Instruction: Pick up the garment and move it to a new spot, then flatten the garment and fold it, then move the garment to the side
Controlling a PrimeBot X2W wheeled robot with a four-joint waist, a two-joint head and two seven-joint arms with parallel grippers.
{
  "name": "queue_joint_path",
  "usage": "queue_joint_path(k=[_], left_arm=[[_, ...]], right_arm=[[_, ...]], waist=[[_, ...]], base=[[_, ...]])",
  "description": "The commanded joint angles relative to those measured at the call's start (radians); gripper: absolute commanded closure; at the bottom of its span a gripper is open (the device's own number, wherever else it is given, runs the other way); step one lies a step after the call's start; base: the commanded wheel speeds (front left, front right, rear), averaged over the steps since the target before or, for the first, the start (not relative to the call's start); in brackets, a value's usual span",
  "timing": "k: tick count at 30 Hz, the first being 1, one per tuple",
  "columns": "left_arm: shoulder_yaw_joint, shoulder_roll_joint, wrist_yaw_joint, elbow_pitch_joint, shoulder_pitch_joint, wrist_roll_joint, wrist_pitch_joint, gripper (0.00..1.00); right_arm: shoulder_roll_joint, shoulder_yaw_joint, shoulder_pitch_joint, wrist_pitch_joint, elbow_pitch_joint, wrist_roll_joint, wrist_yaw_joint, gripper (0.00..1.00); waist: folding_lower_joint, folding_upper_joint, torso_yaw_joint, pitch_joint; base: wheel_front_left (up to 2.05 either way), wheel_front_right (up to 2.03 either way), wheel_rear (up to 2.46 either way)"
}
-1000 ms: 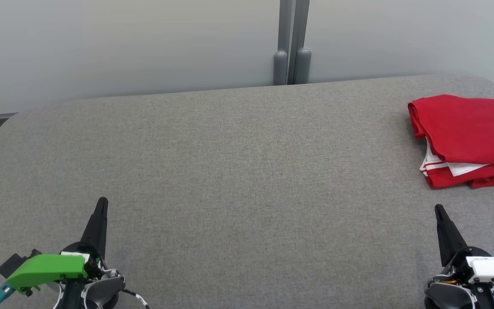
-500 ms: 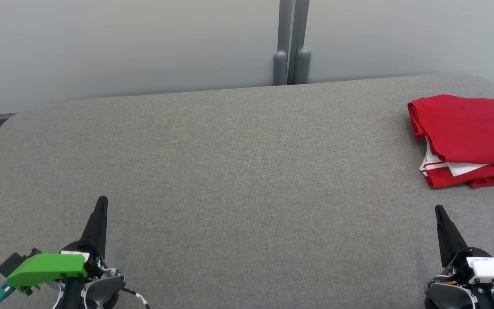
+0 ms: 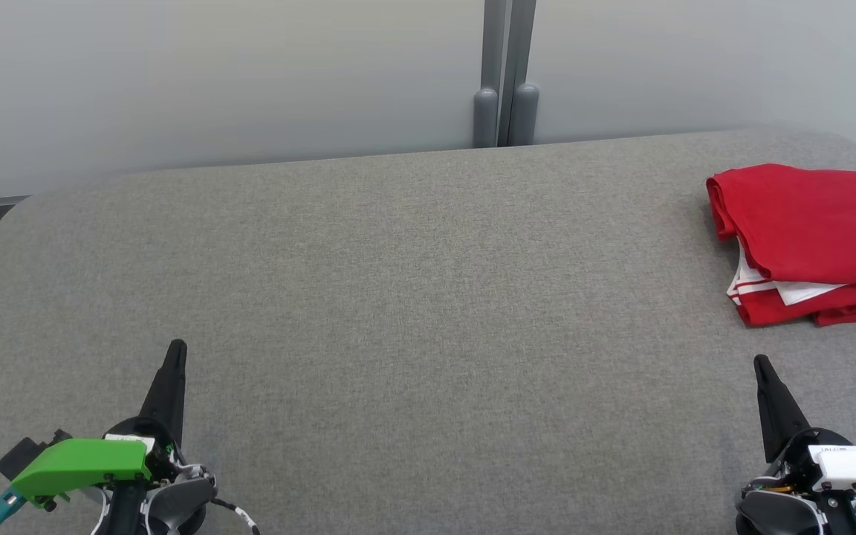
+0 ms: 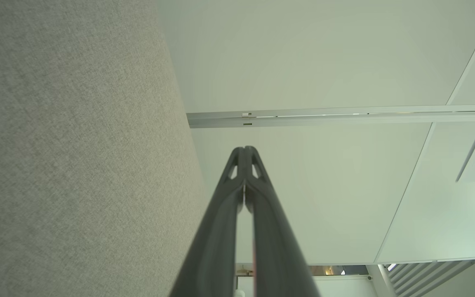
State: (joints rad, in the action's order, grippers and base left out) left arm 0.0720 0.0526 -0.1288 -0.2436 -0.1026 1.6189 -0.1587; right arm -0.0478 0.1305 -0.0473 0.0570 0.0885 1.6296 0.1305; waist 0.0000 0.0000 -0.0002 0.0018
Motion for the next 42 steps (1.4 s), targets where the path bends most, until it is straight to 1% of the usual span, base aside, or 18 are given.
queue_joint_path(k=[1,42], left_arm=[[0.004,0.001,-0.004,0.001,-0.010,0.002,-0.005,1.00],[0.006,-0.001,-0.004,0.001,-0.010,-0.001,-0.005,1.00]], right_arm=[[-0.004,0.002,-0.008,0.002,-0.006,0.004,0.000,1.00],[-0.005,0.002,-0.008,0.002,-0.005,0.004,0.000,1.00]], waist=[[0.0000,0.0000,0.000,0.000],[0.0000,0.0000,0.000,0.000]], base=[[0.00,0.00,0.00],[0.00,0.00,0.00]])
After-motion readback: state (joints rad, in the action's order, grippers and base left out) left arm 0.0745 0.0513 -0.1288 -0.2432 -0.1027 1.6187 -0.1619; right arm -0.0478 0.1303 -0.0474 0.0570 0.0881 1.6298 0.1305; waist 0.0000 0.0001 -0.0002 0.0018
